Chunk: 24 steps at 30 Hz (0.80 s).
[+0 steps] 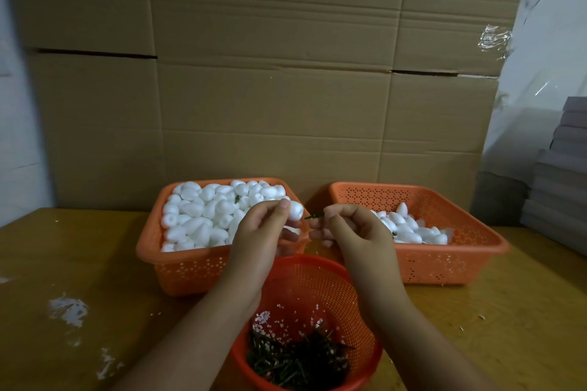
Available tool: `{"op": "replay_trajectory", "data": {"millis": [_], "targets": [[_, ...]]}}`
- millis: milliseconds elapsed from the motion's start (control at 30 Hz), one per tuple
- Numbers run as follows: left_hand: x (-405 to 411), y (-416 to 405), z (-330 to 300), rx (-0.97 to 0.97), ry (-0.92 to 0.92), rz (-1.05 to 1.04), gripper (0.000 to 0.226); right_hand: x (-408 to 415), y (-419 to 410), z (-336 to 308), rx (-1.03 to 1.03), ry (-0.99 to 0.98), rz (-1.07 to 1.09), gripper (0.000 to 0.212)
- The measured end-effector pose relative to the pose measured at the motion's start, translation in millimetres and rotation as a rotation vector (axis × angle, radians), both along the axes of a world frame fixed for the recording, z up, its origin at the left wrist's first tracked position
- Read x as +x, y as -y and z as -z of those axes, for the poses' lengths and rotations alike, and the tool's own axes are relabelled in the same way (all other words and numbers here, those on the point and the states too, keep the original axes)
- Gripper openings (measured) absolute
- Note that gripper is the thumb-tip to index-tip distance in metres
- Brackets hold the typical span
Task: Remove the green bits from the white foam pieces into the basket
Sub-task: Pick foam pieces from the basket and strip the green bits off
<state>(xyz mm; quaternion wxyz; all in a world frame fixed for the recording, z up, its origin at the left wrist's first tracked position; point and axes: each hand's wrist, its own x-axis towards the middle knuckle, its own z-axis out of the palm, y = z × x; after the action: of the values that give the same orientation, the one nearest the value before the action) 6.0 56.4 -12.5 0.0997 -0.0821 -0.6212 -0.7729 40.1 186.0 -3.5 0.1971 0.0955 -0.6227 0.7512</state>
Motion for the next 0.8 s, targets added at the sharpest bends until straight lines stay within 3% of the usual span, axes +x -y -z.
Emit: {"op": "replay_trajectory", "data": {"millis": [267, 800], "targets": [[2, -1, 1, -0.016, -0.008, 0.037, 0.021, -2, 1, 5, -0.006, 0.001, 0.009, 0.009], [4, -9, 10, 0.015, -0.041, 0.039, 0.017, -5, 3, 15, 0.194, -0.018, 0.178, 0.009]]}}
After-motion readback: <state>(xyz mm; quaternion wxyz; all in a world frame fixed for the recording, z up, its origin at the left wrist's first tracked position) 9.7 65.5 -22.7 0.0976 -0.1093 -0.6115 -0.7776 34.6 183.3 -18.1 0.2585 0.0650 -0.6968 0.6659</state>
